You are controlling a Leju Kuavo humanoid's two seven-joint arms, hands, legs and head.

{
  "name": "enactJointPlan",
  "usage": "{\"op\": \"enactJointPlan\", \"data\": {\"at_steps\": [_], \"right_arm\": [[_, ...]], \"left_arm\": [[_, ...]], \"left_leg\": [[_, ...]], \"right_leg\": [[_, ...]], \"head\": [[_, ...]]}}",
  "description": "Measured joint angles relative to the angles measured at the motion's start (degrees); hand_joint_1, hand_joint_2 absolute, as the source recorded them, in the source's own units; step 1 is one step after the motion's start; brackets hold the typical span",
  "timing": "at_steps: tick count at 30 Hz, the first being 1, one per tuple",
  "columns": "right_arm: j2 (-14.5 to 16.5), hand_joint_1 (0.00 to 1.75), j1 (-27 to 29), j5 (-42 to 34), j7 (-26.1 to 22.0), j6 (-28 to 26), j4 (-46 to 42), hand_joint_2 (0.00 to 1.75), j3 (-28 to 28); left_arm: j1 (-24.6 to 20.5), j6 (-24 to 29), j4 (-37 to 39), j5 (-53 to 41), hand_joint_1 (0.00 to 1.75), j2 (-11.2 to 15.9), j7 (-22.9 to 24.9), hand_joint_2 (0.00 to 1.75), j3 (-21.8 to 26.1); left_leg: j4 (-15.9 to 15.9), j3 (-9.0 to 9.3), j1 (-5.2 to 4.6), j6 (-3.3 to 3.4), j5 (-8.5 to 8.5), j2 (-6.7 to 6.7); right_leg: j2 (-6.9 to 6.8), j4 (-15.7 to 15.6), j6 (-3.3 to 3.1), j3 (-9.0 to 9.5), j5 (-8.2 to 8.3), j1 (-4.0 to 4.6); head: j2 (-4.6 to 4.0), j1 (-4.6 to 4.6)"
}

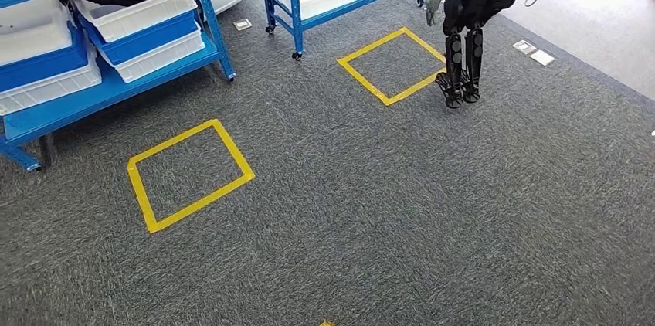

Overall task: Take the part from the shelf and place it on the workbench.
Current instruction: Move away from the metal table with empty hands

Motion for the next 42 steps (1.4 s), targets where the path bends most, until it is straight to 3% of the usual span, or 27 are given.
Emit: {"op": "enactJointPlan", "data": {"at_steps": [1,3,4,5,7,9,10,11,13,14,16,18,19,22,25,27,28,30,31,32,34,36,38,40,41,42], "right_arm": [[0.0,0.0,0.0,0.1,-0.1,0.0,0.0,0.0,0.0],[0.0,0.0,-0.2,0.2,-0.5,0.0,0.0,0.0,0.0],[0.0,0.0,-0.3,0.3,-0.7,0.0,0.0,0.0,0.0],[0.1,0.0,-0.4,0.3,-0.8,0.1,-0.1,0.0,0.0],[0.1,0.0,-0.4,0.5,-0.8,0.3,-0.1,0.0,0.1],[0.1,0.0,-0.1,0.6,-0.9,0.5,0.0,0.0,0.1],[0.1,0.0,0.0,0.7,-1.0,0.6,0.0,0.0,0.1],[0.0,0.0,0.1,0.7,-1.0,0.6,0.0,0.0,0.1],[-0.1,0.0,0.1,0.8,-1.2,0.6,0.0,0.0,0.2],[-0.2,0.0,0.1,0.8,-1.3,0.6,0.0,0.0,0.2],[-0.2,0.0,0.0,0.8,-1.6,0.6,0.0,0.0,0.2],[-0.2,0.0,-0.1,0.8,-1.7,0.6,0.0,0.0,0.2],[-0.2,0.0,-0.2,0.8,-1.7,0.6,0.0,0.0,0.2],[-0.1,0.0,-0.2,0.8,-1.7,0.6,0.0,0.0,0.2],[-0.1,0.0,-0.2,0.8,-1.7,0.6,0.0,0.0,0.2],[-0.1,0.0,0.0,0.8,-1.7,0.6,0.0,0.0,0.2],[-0.1,0.0,0.1,0.8,-1.8,0.6,0.0,0.0,0.2],[-0.1,0.0,0.1,0.7,-1.9,0.6,0.0,0.0,0.2],[-0.1,0.0,0.0,0.7,-2.0,0.6,0.0,0.0,0.2],[-0.1,0.0,-0.1,0.7,-2.0,0.6,0.0,0.0,0.2],[-0.1,0.0,-0.3,0.6,-2.0,0.5,0.0,0.0,0.2],[-0.1,0.0,-0.4,0.5,-2.0,0.4,-0.1,0.0,0.2],[-0.1,0.0,-0.3,0.3,-2.0,0.3,-0.1,0.0,0.2],[-0.2,0.0,-0.1,0.3,-2.0,0.3,-0.1,0.0,0.2],[-0.2,0.0,0.0,0.3,-2.0,0.4,0.0,0.0,0.2],[-0.3,0.0,0.1,0.3,-2.0,0.4,0.0,0.0,0.2]], "left_arm": [[-0.1,-0.3,0.0,0.0,0.0,-0.1,-0.3,0.0,0.1],[-0.1,-1.0,0.0,0.2,0.0,-0.2,-1.1,0.0,0.3],[0.0,-1.3,0.0,0.3,0.0,-0.3,-1.5,0.0,0.5],[0.1,-1.6,0.0,0.4,0.0,-0.4,-1.9,0.0,0.7],[0.0,-2.2,0.0,0.6,0.0,-0.5,-2.5,0.0,1.0],[0.0,-2.5,0.0,0.7,0.0,-0.5,-2.9,0.0,1.1],[0.0,-2.6,0.0,0.8,0.0,-0.6,-3.0,0.0,1.2],[0.1,-2.6,0.0,0.8,0.0,-0.6,-3.1,0.0,1.3],[0.1,-2.5,0.0,1.0,0.0,-0.6,-3.3,0.0,1.4],[0.1,-2.5,0.0,1.0,0.0,-0.6,-3.4,0.0,1.5],[0.1,-2.5,0.0,1.1,0.0,-0.6,-3.5,0.0,1.7],[0.3,-2.5,0.0,1.1,0.0,-0.6,-3.5,0.0,1.9],[0.4,-2.5,0.0,1.1,0.0,-0.6,-3.6,0.0,2.0],[0.4,-2.4,0.0,1.1,0.0,-0.5,-3.6,0.0,2.3],[0.4,-2.4,0.0,1.1,0.0,-0.5,-3.6,0.0,2.3],[0.3,-2.5,0.0,1.1,0.0,-0.5,-3.6,0.0,2.3],[0.3,-2.5,0.0,1.1,0.0,-0.4,-3.8,0.0,2.3],[0.1,-2.6,0.0,1.1,0.0,-0.3,-4.2,0.0,2.3],[0.1,-2.7,0.0,1.1,0.0,-0.2,-4.3,0.0,2.3],[-0.1,-2.7,0.0,1.1,0.0,-0.1,-4.4,0.0,2.3],[0.1,-2.7,0.0,1.1,0.0,-0.1,-4.5,0.0,2.4],[0.1,-2.7,0.0,1.1,0.0,-0.1,-4.5,0.0,2.4],[0.0,-2.7,0.0,1.1,0.0,-0.1,-4.4,0.0,2.4],[0.0,-2.7,0.0,1.1,0.0,-0.1,-4.4,0.0,2.4],[0.1,-2.7,0.0,1.2,0.0,-0.1,-4.5,0.0,2.4],[0.1,-2.7,0.0,1.2,0.0,-0.1,-4.5,0.0,2.4]], "left_leg": [[-0.8,0.31,-0.22,0.26,-0.03,0.11],[-1.1,0.25,-0.43,1.03,0.16,-1.45],[-1.3,0.32,-0.44,1.45,0.38,-2.14],[-1.6,0.38,-0.33,1.92,0.66,-2.8],[-1.8,0.34,-0.17,2.5,1.02,-4.21],[-1.7,0.2,-0.15,2.66,1.1,-5.99],[-1.7,0.19,-0.16,2.65,1.11,-6.91],[-1.7,0.23,-0.14,2.62,1.12,-7.79],[-1.6,0.3,-0.06,2.4,1.11,-9.45],[-1.5,0.28,-0.14,2.13,1.04,-10.24],[-1.4,0.12,-0.3,1.45,0.97,-11.43],[-1.5,-0.12,-0.24,0.75,1.09,-12.2],[-1.2,-0.34,-0.22,0.46,0.89,-11.37],[2.1,-1.85,-0.34,-0.01,-1.47,-6.54],[3.3,-2.4,-0.34,-0.07,-2.27,-5.79],[8.5,-4.94,-0.26,-0.26,-4.52,-5.13],[9.7,-5.46,-0.19,-0.32,-4.5,-4.62],[5.7,-3.16,-0.42,0.0,-2.37,-1.66],[1.6,-0.99,-0.59,0.32,-0.51,-0.64],[-0.7,0.13,-0.86,0.65,0.11,-0.01],[-1.1,0.11,-0.89,1.33,0.48,-1.55],[-1.7,0.25,-0.58,2.18,1.04,-2.81],[-1.8,0.14,-0.37,2.65,1.34,-3.95],[-1.8,0.02,-0.39,2.72,1.39,-5.14],[-1.8,0.03,-0.39,2.71,1.39,-5.63],[-1.7,0.09,-0.38,2.67,1.39,-6.02]], "right_leg": [[-0.57,0.0,0.34,0.17,-0.16,0.24],[-1.59,-0.1,1.04,0.46,-0.41,0.37],[-1.06,0.3,1.3,0.51,-0.78,0.25],[0.22,1.7,1.38,0.0,-1.65,0.08],[3.8,7.9,1.11,-2.77,-4.78,-0.28],[5.4,15.1,1.11,-6.35,-7.33,-0.39],[5.62,16.4,1.45,-7.16,-7.37,-0.42],[5.78,15.4,1.96,-6.87,-6.41,-0.49],[7.26,7.9,3.04,-3.82,-2.85,-0.91],[8.3,4.2,3.17,-2.35,-1.3,-1.0],[9.56,0.6,2.51,-0.94,0.07,-0.98],[8.55,0.6,1.35,-0.72,0.34,-0.89],[8.01,0.5,0.9,-0.52,0.5,-1.0],[6.54,0.2,-0.36,-0.32,0.77,-1.2],[6.26,0.2,-0.61,-0.31,0.73,-1.13],[5.09,0.2,-0.8,-0.28,0.59,-0.88],[3.87,0.2,-0.92,-0.2,0.45,-0.71],[1.08,0.3,-0.71,0.16,-0.05,-0.12],[0.06,0.3,-0.44,0.37,-0.27,0.12],[-0.68,0.2,-0.1,0.56,-0.41,0.33],[-1.28,0.3,0.54,0.76,-0.68,0.38],[1.14,2.9,0.8,-0.27,-2.36,0.15],[4.51,9.7,0.5,-3.58,-5.57,-0.17],[5.53,15.7,0.72,-6.68,-7.43,-0.32],[5.64,16.0,1.18,-6.98,-7.04,-0.37],[5.68,13.9,1.77,-6.16,-5.74,-0.46]], "head": [[0.0,0.08],[0.0,0.2],[0.0,0.24],[0.0,0.29],[0.0,0.5],[0.0,0.56],[0.0,0.58],[0.0,0.59],[0.0,0.64],[0.0,0.68],[0.0,0.68],[0.0,0.6],[0.0,0.59],[0.0,0.12],[0.0,-0.02],[0.0,-0.02],[0.0,-0.02],[0.0,0.05],[0.0,0.11],[0.0,0.19],[0.0,0.23],[0.0,0.4],[0.0,0.68],[0.0,0.78],[0.0,0.79],[0.0,0.78]]}}
